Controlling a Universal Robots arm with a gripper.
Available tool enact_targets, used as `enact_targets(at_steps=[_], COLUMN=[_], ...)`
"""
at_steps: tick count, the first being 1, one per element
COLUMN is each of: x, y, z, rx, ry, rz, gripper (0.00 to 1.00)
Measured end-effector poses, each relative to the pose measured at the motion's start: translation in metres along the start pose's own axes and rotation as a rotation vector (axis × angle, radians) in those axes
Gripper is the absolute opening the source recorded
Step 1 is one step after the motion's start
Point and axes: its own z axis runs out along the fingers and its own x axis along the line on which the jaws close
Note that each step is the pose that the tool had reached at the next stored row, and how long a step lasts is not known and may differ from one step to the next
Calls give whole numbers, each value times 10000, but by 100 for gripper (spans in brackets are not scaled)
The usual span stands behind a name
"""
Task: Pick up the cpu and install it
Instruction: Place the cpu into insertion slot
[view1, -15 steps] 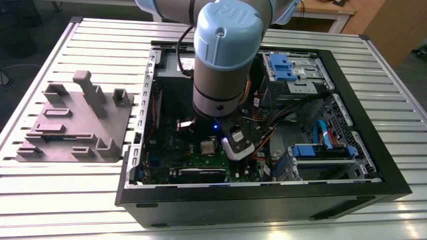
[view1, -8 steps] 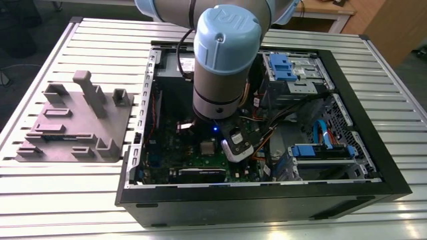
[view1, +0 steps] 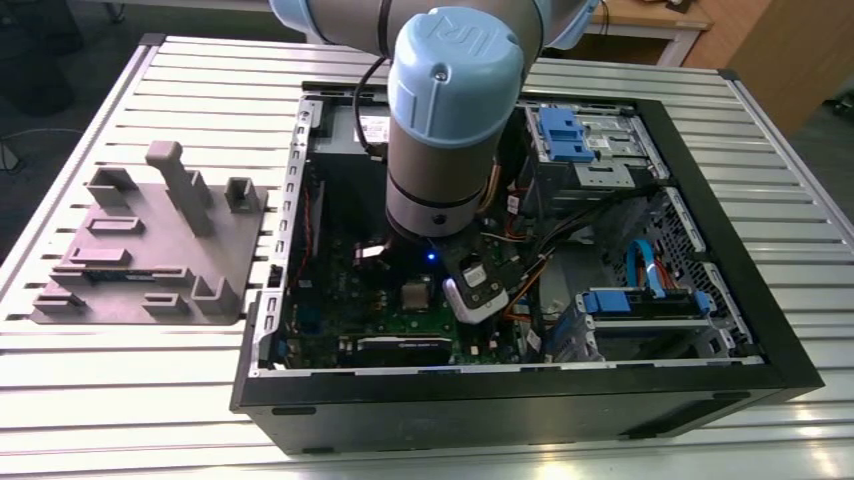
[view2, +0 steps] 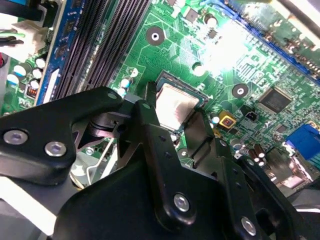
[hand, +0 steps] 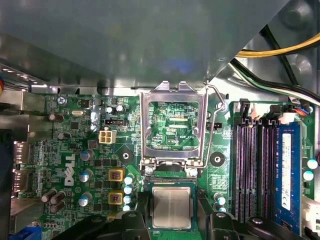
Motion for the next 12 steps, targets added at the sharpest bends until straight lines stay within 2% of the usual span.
enact_targets(at_steps=[12], x=[0], y=[-2], z=[3], rx=[9], ry=[4], rz=[3], gripper=[47])
